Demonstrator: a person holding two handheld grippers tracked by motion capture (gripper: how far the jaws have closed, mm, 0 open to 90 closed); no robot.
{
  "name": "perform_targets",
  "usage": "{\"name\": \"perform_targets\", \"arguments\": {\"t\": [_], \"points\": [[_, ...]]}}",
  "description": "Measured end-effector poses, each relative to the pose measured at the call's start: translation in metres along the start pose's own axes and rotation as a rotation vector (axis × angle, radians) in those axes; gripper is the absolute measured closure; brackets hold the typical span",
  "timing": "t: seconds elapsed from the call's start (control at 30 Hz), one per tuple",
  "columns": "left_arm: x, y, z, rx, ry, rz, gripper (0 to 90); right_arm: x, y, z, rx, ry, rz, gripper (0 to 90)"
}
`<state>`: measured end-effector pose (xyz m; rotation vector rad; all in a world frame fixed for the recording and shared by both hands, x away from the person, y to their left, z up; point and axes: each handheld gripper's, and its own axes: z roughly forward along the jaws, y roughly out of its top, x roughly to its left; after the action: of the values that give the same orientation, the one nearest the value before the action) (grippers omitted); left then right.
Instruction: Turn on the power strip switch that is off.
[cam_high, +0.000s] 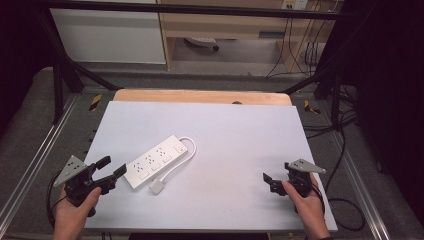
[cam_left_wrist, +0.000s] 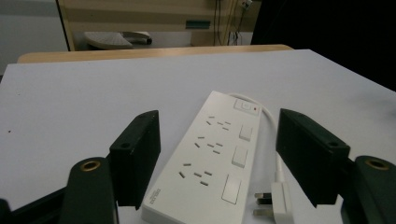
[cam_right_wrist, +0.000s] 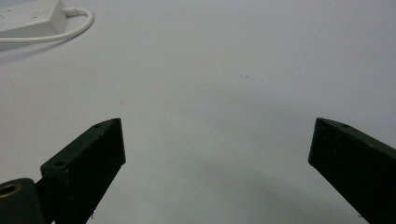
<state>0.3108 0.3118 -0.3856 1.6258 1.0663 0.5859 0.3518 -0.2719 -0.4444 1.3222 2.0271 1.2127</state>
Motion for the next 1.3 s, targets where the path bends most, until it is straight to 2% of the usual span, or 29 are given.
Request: {"name": "perform_targets", "arguments": {"t": [0.33,0.53,1.03,1.3], "points": [[0.001,-0.003,0.005,0.003,0.01,0.008,39.7,0.0,0.0,0.0,-0.004,-0.002,0.007,4.2],[0.0,-0.002,0.006,0.003,0.01,0.021,48.4,-0.001,0.0,0.0,-0.004,-0.005,0.007,4.2],[-0.007,-0.003,0.015,0.03,-0.027,0.049,65.5,0.0,0.001,-0.001,-0.01,0.006,0.018,4.2],[-0.01,-0.004,0.022,0.051,-0.039,0.057,70.3,0.0,0.0,-0.001,-0.008,0.004,0.016,4.2]]}}
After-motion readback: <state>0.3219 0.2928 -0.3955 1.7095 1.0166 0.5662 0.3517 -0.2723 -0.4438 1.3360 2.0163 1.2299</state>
